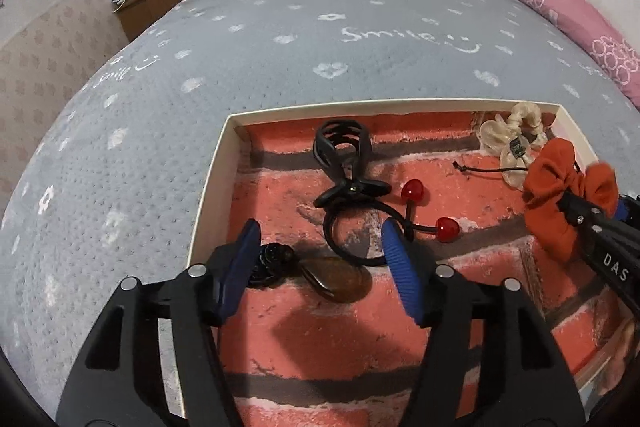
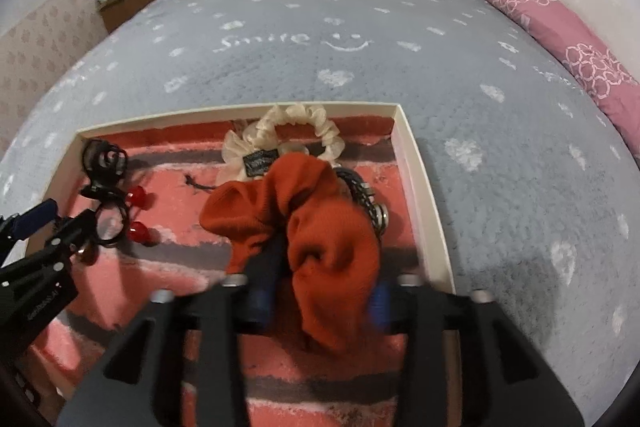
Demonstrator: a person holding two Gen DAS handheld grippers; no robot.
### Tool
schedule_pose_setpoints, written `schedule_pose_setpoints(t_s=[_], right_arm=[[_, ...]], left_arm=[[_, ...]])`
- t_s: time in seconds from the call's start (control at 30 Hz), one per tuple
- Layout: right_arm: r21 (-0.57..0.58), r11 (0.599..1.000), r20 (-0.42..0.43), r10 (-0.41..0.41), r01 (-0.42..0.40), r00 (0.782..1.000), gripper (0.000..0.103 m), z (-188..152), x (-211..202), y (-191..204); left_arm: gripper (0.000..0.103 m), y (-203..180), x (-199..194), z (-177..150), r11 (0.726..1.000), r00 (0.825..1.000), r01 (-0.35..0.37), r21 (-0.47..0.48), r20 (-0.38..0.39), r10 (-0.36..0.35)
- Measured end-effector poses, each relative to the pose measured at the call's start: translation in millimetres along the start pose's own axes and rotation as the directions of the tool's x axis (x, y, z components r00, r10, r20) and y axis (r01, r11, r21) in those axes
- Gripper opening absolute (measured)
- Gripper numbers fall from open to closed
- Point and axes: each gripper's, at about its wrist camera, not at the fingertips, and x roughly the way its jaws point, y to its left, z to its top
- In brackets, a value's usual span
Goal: Organize jewelry
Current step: 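Open the left tool over the tray while the right tool releases the orange scrunchie, then move the left tool to the wooden bead bracelet while the right tool approaches the white-band watch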
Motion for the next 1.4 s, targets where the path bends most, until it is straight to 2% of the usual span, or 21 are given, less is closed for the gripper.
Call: schedule_pose_setpoints(t_s=[0.13,0.2,0.27,0.47,0.6,0.83,0.97,1.07,1.4], right_arm=[[-0.046,0.999,0.027,-0.005,0.006,1.000,0.063,-2,-19,1],[-0.047,0.999,0.041,-0.003,0.005,0.999,0.071,-1,-29,0],[-0.042,0.999,0.061,0.005,-0.002,0.998,0.080,-2,-42,-2],[-0.028,0.999,0.087,0.019,-0.016,0.996,0.088,-10,-74,-6],[-0.036,0.999,0.139,0.006,-0.001,0.990,0.092,-23,-103,-3],[-0.074,0.997,0.210,-0.011,0.027,0.978,0.094,-62,-146,1],[-0.094,0.994,0.214,-0.028,0.049,0.976,0.094,-84,-163,0],[-0.099,0.993,0.219,-0.046,0.069,0.975,0.094,-99,-175,-7],[-0.061,0.993,0.188,-0.092,0.105,0.978,0.094,-140,-194,-36]], left_arm=[[0.064,11,-22,-1,1.000,0.999,0.028,-0.012,0.040,-0.028],[0.073,15,-36,-2,0.999,0.997,0.035,-0.007,0.069,-0.034],[0.086,21,-57,-6,0.999,0.993,0.035,0.002,0.114,-0.035],[0.098,45,-116,-22,0.999,0.977,0.040,0.017,0.207,-0.043],[0.098,64,-145,-42,0.998,0.974,0.062,0.011,0.218,-0.063],[0.098,98,-178,-91,0.998,0.978,0.048,-0.032,0.206,-0.041],[0.098,111,-183,-111,0.997,0.982,0.061,-0.047,0.184,-0.051],[0.098,119,-186,-125,0.998,0.983,0.041,-0.046,0.181,-0.032],[0.098,137,-188,-165,0.998,0.988,0.045,-0.047,0.151,-0.037]])
